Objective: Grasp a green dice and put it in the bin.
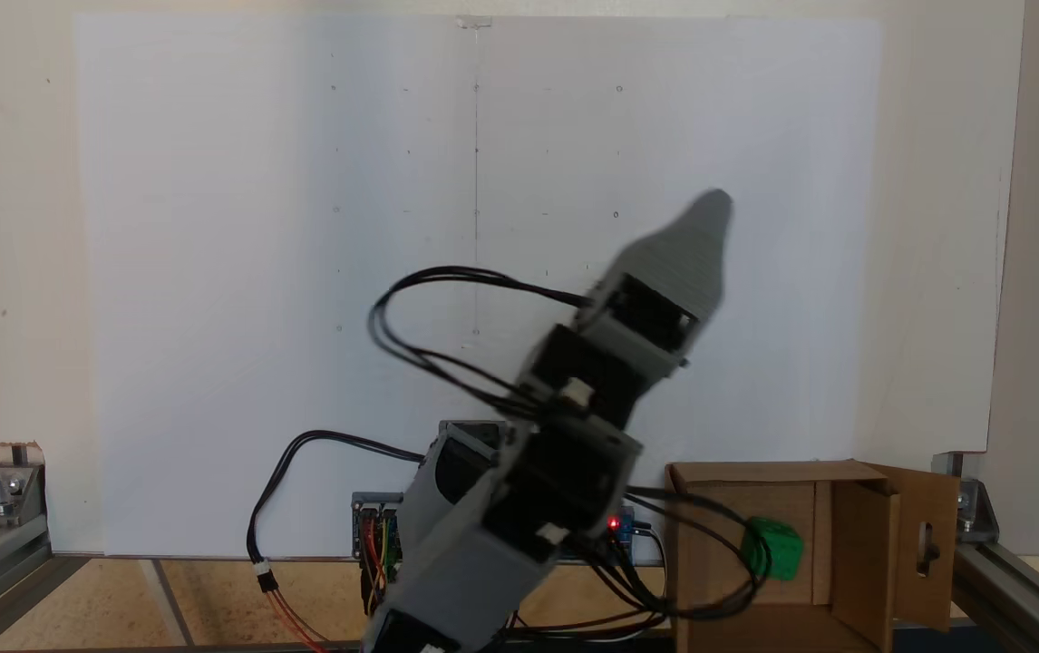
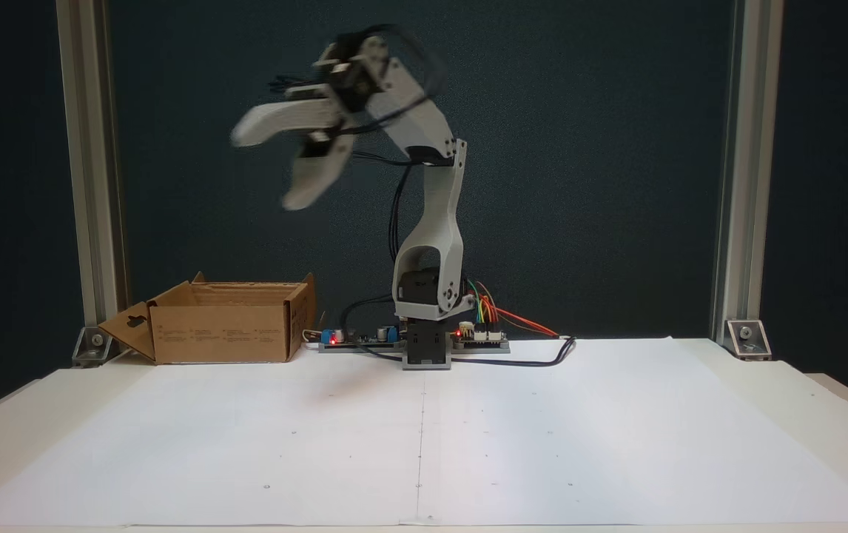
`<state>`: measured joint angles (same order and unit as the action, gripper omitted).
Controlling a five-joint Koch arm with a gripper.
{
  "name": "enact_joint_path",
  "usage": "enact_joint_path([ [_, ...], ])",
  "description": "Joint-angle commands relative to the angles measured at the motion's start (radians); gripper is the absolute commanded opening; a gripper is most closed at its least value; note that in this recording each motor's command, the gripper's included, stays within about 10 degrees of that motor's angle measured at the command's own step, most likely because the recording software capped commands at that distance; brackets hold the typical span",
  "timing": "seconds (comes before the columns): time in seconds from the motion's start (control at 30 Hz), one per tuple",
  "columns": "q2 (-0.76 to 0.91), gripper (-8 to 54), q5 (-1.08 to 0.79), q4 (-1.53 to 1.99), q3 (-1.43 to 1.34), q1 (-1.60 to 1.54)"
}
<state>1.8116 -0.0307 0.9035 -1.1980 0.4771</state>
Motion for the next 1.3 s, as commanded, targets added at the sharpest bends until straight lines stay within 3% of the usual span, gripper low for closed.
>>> enact_joint_path([
  [0.0,0.037,43.5,0.038,-0.018,0.003,-0.120],
  [0.17,0.092,43.5,0.040,-0.072,-0.121,-0.354],
  [0.37,0.253,43.4,0.038,-0.403,-0.545,-0.486],
  [0.83,0.538,44.0,0.034,-1.021,-1.015,-0.449],
  [1.27,0.557,44.0,0.032,-1.516,-1.269,-0.453],
])
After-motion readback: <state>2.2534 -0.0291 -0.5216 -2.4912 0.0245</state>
